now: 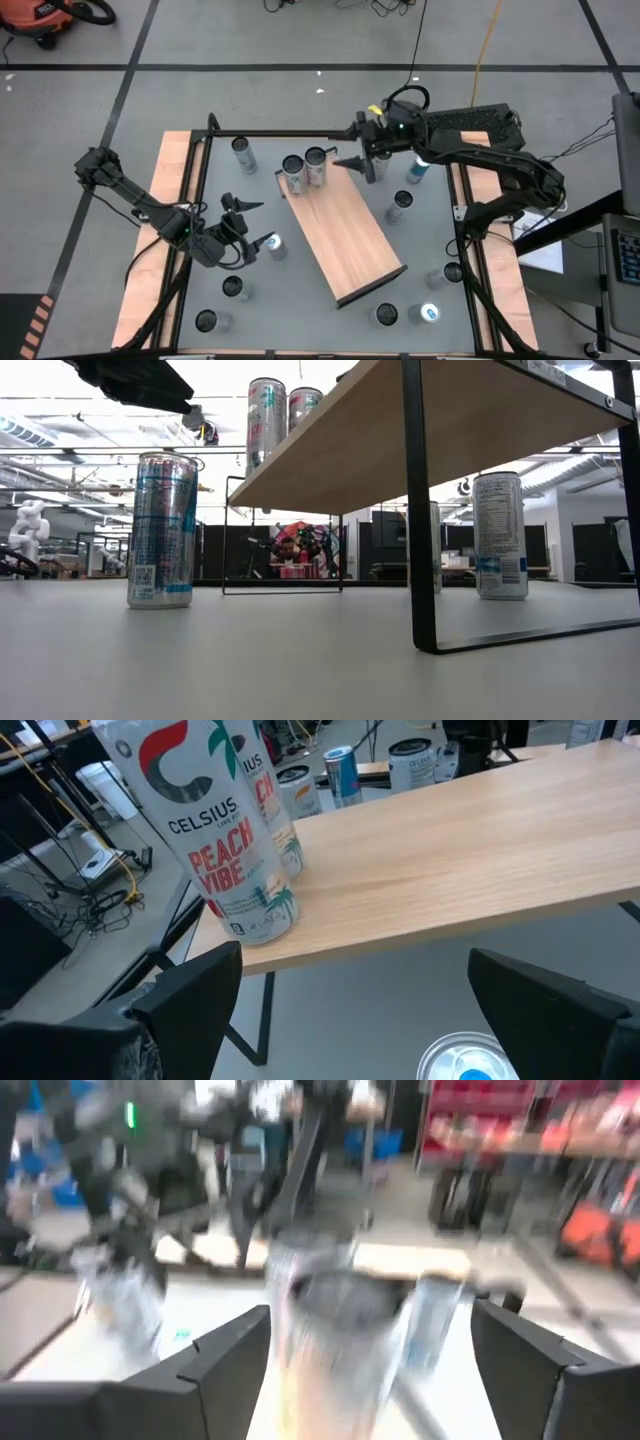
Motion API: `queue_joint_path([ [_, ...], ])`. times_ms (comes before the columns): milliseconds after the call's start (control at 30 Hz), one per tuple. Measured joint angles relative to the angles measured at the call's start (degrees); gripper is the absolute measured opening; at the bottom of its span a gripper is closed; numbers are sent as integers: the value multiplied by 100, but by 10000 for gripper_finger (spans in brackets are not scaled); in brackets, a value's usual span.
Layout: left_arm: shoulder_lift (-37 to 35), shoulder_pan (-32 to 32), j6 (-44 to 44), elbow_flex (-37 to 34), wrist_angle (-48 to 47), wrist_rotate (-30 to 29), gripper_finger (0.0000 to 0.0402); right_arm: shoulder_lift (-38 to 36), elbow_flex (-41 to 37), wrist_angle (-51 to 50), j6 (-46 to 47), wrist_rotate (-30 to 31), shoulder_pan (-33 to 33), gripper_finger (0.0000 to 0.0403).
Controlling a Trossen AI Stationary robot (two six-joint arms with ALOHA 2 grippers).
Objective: Place canned beverage on shelf
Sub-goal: Put the left white-pink soda can on the shelf aligned with the other white-pink soda can
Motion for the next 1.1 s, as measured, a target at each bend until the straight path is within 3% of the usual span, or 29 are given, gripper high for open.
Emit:
queue_joint_path([
  [300,24,0,47,0,123,-29,388,152,-9,-1785,-394,3,281,279],
  [533,24,0,71,0,173,-67,388,561,-4,-1651,-459,6,605,277],
  [733,24,0,71,0,197,-69,388,890,-4,-1391,-462,-1,668,251],
  [1100,24,0,91,0,201,-71,388,895,-4,-1352,-487,3,668,215],
])
